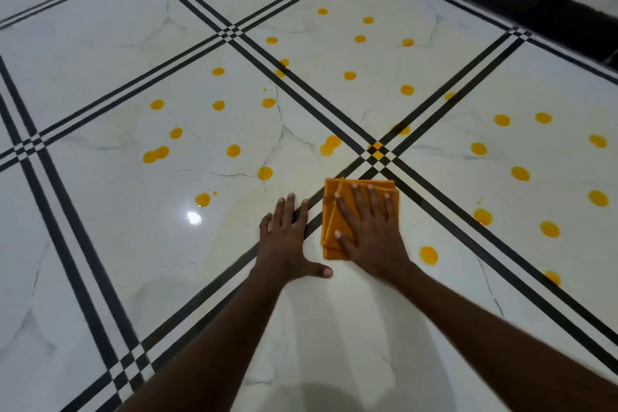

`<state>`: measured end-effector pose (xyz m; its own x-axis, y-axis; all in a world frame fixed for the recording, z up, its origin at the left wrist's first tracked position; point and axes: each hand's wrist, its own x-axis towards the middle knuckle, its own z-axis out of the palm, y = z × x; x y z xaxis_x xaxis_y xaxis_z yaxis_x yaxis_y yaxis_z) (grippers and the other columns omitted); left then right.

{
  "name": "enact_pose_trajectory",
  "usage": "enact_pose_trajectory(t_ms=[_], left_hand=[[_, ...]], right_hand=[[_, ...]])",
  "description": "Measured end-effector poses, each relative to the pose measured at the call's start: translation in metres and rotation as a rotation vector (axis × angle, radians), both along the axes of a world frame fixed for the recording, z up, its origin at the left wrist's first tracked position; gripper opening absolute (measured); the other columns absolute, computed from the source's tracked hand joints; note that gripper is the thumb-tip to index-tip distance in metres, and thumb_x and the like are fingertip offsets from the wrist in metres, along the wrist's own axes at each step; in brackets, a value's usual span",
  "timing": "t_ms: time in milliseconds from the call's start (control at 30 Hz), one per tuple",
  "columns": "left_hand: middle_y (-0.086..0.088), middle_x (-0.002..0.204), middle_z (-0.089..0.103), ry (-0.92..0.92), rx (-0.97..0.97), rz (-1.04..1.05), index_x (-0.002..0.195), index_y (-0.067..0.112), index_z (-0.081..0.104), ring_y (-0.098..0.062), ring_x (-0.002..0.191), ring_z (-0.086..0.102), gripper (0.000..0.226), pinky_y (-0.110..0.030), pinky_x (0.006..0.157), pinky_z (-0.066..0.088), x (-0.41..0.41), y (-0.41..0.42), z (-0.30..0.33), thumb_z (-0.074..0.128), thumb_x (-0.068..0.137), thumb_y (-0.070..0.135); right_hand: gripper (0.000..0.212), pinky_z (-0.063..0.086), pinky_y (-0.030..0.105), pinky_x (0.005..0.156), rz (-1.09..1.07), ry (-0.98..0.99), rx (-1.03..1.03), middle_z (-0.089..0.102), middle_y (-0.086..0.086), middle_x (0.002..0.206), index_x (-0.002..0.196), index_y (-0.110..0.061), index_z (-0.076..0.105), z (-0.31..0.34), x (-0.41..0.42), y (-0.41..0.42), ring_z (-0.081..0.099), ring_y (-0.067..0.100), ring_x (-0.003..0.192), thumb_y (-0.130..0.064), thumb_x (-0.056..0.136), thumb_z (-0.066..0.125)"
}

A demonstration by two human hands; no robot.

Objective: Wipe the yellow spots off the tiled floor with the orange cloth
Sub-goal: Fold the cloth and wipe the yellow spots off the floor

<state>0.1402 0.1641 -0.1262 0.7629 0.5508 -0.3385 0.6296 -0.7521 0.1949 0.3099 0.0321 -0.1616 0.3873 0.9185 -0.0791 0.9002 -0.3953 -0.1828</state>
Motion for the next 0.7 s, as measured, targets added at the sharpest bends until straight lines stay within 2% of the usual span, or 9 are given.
enact_pose_trajectory(t_ms=[67, 133, 200, 267, 367, 433, 533, 633, 700], left_hand=[[-0.005, 0.165, -0.021, -0.01, 0.014, -0.01, 0.157, 0.027, -0.015, -0.025, 0.152, -0.019, 0.148, -0.049, 0.123, 0.002, 0.0, 0.002, -0.002, 0.054, 0.047, 0.097], [-0.004, 0.165, -0.021, -0.031, 0.02, -0.007, 0.157, 0.029, -0.014, -0.023, 0.152, -0.019, 0.146, -0.049, 0.123, 0.002, -0.001, 0.002, -0.005, 0.049, 0.045, 0.099], [-0.003, 0.165, -0.021, -0.036, 0.014, -0.001, 0.157, 0.03, -0.014, -0.022, 0.152, -0.019, 0.145, -0.049, 0.122, 0.001, -0.002, 0.002, -0.006, 0.048, 0.045, 0.099], [-0.003, 0.165, -0.02, -0.027, 0.014, 0.003, 0.157, 0.03, -0.013, -0.022, 0.152, -0.019, 0.145, -0.049, 0.122, 0.001, -0.001, 0.001, -0.006, 0.049, 0.046, 0.099], [-0.004, 0.165, -0.022, 0.005, 0.006, 0.01, 0.157, 0.03, -0.015, -0.024, 0.152, -0.019, 0.145, -0.05, 0.122, 0.001, 0.0, 0.003, -0.003, 0.051, 0.047, 0.098], [-0.003, 0.165, -0.022, 0.027, 0.0, 0.001, 0.156, 0.031, -0.016, -0.023, 0.152, -0.019, 0.146, -0.05, 0.122, 0.001, 0.001, 0.004, -0.003, 0.046, 0.044, 0.1], [-0.002, 0.165, -0.02, 0.023, 0.018, 0.0, 0.156, 0.032, -0.015, -0.022, 0.153, -0.016, 0.148, -0.049, 0.121, 0.004, 0.0, 0.005, -0.004, 0.04, 0.039, 0.102], [-0.002, 0.166, -0.019, 0.048, 0.019, 0.011, 0.157, 0.031, -0.014, -0.022, 0.153, -0.014, 0.149, -0.049, 0.122, 0.005, 0.003, 0.003, 0.001, 0.047, 0.04, 0.101], [-0.008, 0.165, -0.02, 0.097, 0.004, 0.015, 0.157, 0.025, -0.016, -0.027, 0.153, -0.015, 0.15, -0.05, 0.122, 0.005, 0.009, -0.003, 0.009, 0.057, 0.047, 0.096]], right_hand=[[0.078, 0.004, 0.063, 0.124, 0.042, 0.005, 0.004, 0.009, 0.01, 0.171, 0.163, -0.03, 0.009, 0.002, 0.041, 0.023, 0.004, 0.039, 0.158, -0.072, 0.097, 0.01], [0.083, 0.003, 0.062, 0.124, -0.105, -0.004, -0.004, 0.012, 0.011, 0.171, 0.163, -0.03, 0.011, 0.001, 0.083, 0.027, 0.008, 0.041, 0.157, -0.075, 0.094, 0.004], [0.081, 0.005, 0.063, 0.124, -0.258, -0.021, 0.021, 0.015, 0.013, 0.17, 0.163, -0.028, 0.013, -0.003, 0.087, 0.009, 0.012, 0.042, 0.156, -0.072, 0.095, 0.012], [0.078, 0.002, 0.062, 0.124, -0.32, -0.034, 0.06, 0.016, 0.015, 0.17, 0.163, -0.027, 0.015, -0.005, 0.056, -0.016, 0.014, 0.044, 0.155, -0.067, 0.097, 0.022], [0.077, -0.001, 0.061, 0.125, -0.157, 0.009, 0.037, 0.007, 0.011, 0.171, 0.164, -0.029, 0.007, -0.003, 0.01, -0.027, 0.004, 0.04, 0.157, -0.066, 0.098, 0.022], [0.073, 0.001, 0.061, 0.125, -0.013, 0.006, 0.012, 0.005, 0.009, 0.172, 0.163, -0.031, 0.005, -0.002, 0.023, -0.014, 0.001, 0.038, 0.158, -0.066, 0.1, 0.014], [0.07, 0.003, 0.06, 0.125, -0.134, 0.0, 0.015, 0.012, 0.009, 0.171, 0.163, -0.031, 0.013, -0.001, 0.062, -0.016, 0.007, 0.038, 0.158, -0.062, 0.101, 0.0], [0.065, 0.006, 0.061, 0.125, -0.35, -0.025, 0.094, 0.015, 0.013, 0.17, 0.163, -0.027, 0.019, -0.005, 0.053, -0.062, 0.013, 0.041, 0.156, -0.055, 0.104, 0.015], [0.066, 0.009, 0.063, 0.124, -0.368, -0.009, 0.116, 0.014, 0.014, 0.17, 0.163, -0.025, 0.018, -0.007, 0.009, -0.09, 0.013, 0.042, 0.156, -0.053, 0.103, 0.025]])
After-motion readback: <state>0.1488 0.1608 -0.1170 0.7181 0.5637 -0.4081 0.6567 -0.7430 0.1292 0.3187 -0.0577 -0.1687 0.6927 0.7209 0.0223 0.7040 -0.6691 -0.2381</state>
